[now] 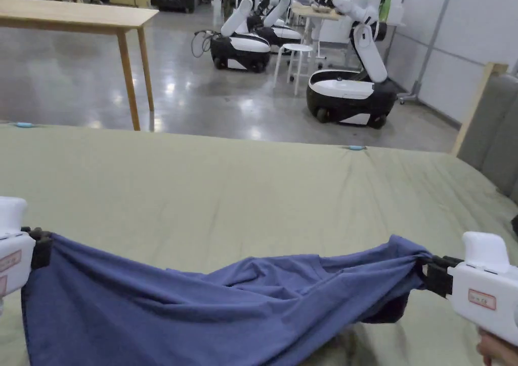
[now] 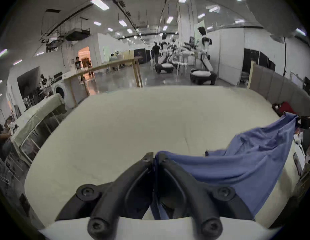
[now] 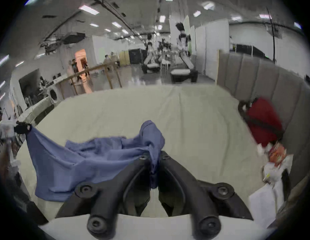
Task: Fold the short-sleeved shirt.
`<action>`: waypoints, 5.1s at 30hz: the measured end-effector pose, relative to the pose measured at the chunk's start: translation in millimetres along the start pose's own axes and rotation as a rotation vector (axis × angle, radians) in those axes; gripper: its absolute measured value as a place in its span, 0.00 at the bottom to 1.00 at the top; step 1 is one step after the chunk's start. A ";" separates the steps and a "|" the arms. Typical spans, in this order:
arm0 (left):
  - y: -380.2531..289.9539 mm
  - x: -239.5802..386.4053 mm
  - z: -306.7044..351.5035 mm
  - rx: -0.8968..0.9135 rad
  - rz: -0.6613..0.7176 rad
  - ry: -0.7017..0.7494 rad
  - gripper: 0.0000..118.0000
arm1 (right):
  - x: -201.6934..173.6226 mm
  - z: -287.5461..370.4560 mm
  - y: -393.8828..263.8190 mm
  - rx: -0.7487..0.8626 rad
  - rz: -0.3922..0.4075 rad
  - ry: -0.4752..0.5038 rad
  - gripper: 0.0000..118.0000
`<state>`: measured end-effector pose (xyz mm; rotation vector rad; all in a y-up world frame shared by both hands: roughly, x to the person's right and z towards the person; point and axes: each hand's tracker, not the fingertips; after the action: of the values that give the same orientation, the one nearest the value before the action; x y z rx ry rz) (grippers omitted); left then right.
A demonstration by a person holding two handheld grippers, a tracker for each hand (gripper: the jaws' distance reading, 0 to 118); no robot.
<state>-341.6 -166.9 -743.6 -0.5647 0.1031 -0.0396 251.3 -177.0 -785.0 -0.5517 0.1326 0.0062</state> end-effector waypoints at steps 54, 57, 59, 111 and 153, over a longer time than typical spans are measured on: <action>-168.7 -0.3 48.4 -0.186 0.106 -0.082 0.09 | 33.0 34.4 -157.2 -0.198 0.013 -0.162 0.06; -165.2 9.0 76.7 -0.119 0.023 0.015 0.99 | 33.7 50.8 -153.1 -0.165 -0.030 -0.185 0.55; -151.1 22.0 114.6 0.053 0.008 -0.039 0.97 | 20.8 81.0 -134.6 -0.033 -0.027 -0.186 0.89; -169.7 -14.6 3.0 -0.225 -0.014 -0.163 0.04 | -155.7 32.3 -94.9 0.056 0.049 0.140 0.00; -57.9 -3.8 29.3 -0.018 0.067 -0.201 0.03 | -91.6 -47.7 94.3 -0.029 0.169 0.183 0.03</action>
<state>-342.7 -200.0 -687.6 -0.5797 -0.0730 0.0836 150.6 -118.9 -862.8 -0.5684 0.3581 0.1221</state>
